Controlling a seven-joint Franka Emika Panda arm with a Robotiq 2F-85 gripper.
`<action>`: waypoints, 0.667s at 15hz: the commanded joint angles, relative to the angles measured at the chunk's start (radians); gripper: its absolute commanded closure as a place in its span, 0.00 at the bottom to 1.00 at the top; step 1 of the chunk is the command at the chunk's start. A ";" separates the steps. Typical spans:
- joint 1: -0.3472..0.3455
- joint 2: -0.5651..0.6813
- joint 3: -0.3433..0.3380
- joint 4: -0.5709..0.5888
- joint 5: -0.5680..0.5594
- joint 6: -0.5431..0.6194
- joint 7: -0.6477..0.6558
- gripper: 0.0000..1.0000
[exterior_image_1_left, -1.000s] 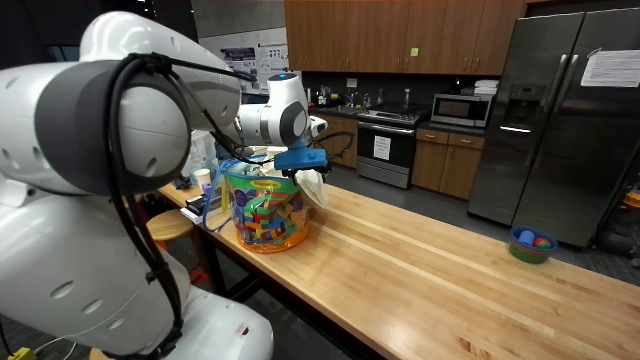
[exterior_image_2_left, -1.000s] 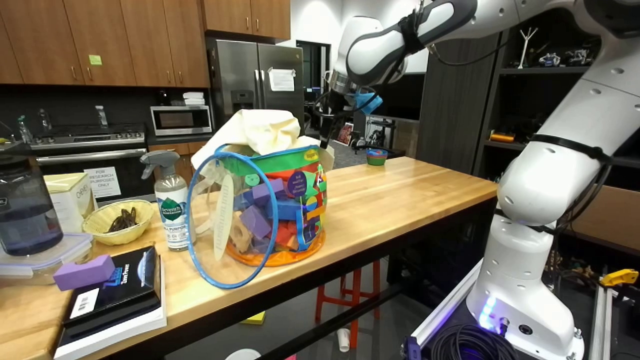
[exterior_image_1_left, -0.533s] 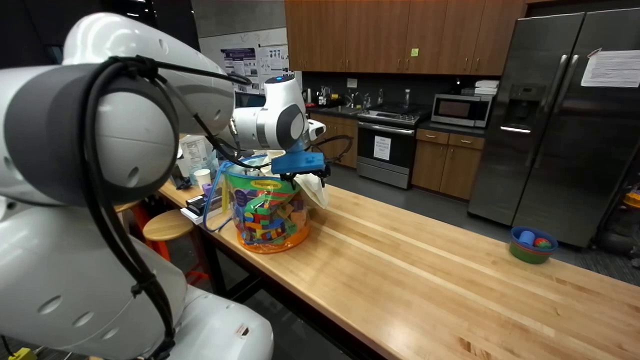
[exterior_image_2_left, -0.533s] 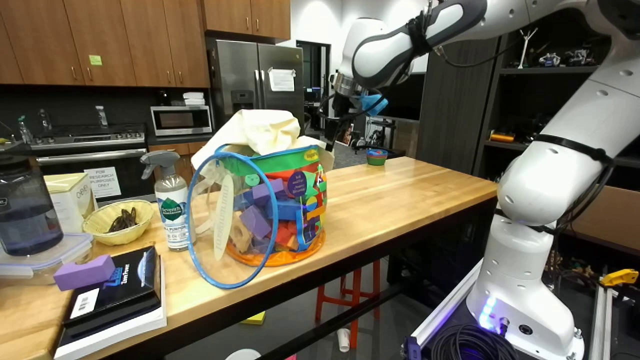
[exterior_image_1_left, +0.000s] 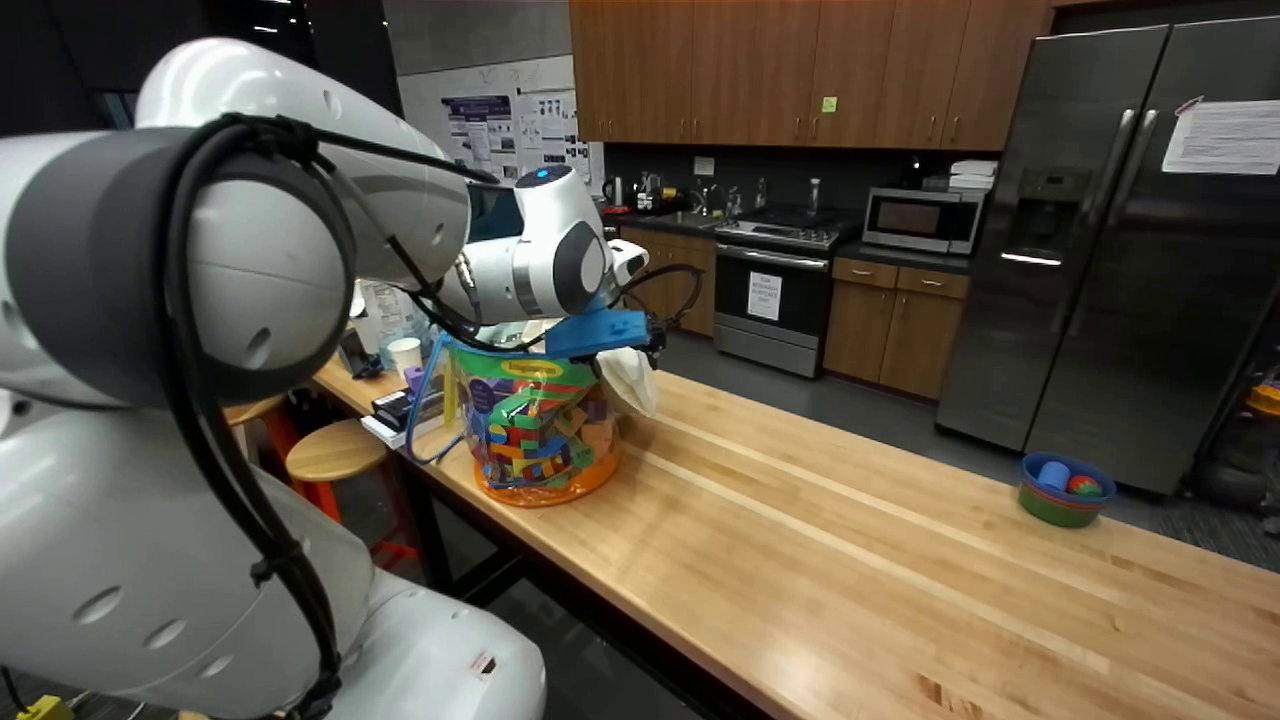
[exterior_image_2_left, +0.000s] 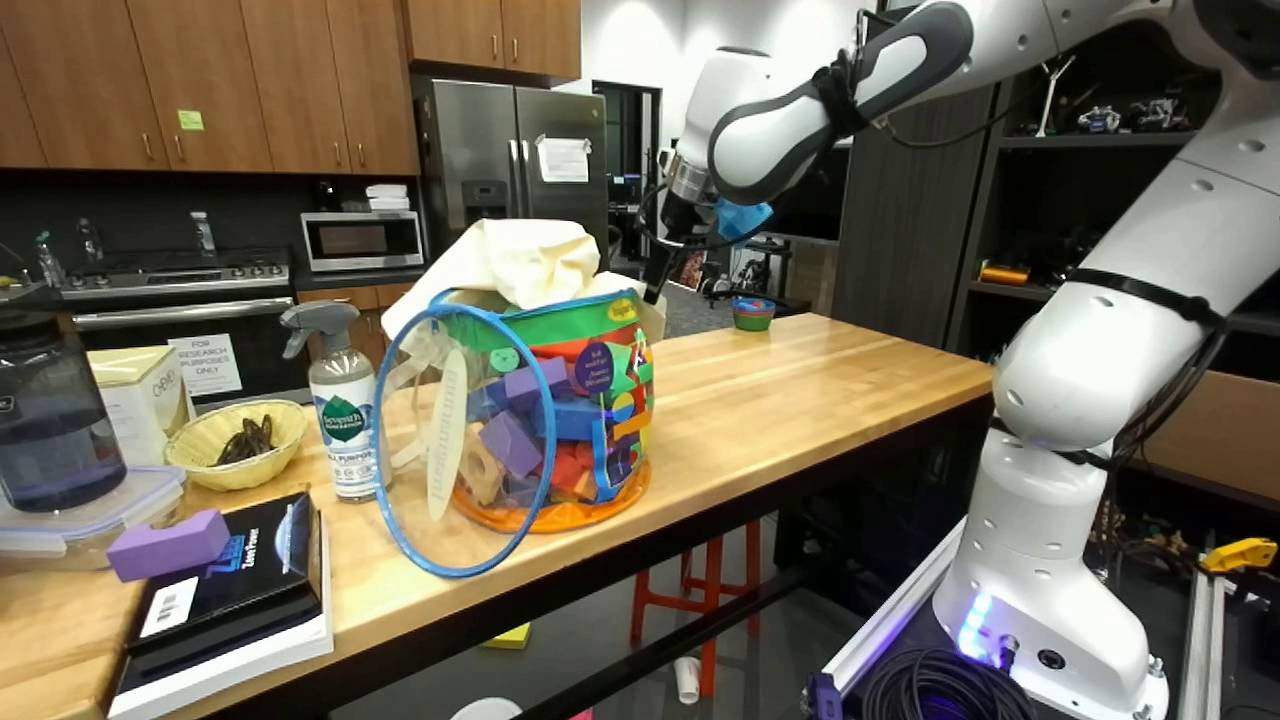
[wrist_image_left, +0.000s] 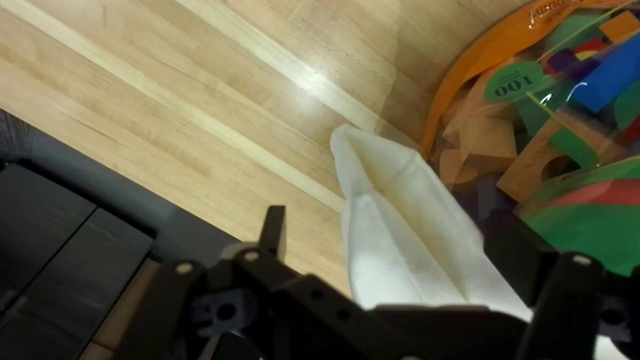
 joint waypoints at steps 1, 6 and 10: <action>0.016 0.011 0.000 -0.009 0.018 0.023 -0.007 0.00; 0.050 0.019 -0.008 -0.007 0.063 0.004 -0.040 0.00; 0.018 0.035 0.012 -0.009 0.007 0.042 0.000 0.00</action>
